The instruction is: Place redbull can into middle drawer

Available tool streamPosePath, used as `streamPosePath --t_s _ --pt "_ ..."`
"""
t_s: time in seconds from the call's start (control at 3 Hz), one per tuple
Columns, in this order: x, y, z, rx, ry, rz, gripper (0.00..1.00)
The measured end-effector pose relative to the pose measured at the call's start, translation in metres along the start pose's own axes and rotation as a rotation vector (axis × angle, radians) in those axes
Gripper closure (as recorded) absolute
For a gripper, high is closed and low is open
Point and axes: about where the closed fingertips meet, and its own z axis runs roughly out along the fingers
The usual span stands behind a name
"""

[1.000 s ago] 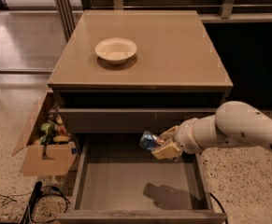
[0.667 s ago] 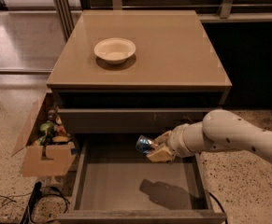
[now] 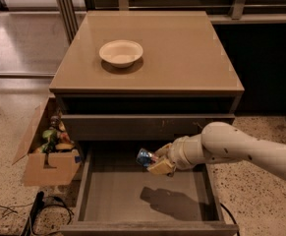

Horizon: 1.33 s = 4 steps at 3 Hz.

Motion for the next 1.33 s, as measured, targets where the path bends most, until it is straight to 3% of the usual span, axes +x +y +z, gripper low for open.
streamPosePath --t_s 0.33,0.67,1.33 --pt "0.02 -0.002 0.044 -0.03 -0.006 0.003 1.0" --pt "0.053 -0.019 0.092 -0.014 -0.033 0.03 1.0" --pt "0.096 -0.039 0.145 0.006 -0.03 0.084 1.0"
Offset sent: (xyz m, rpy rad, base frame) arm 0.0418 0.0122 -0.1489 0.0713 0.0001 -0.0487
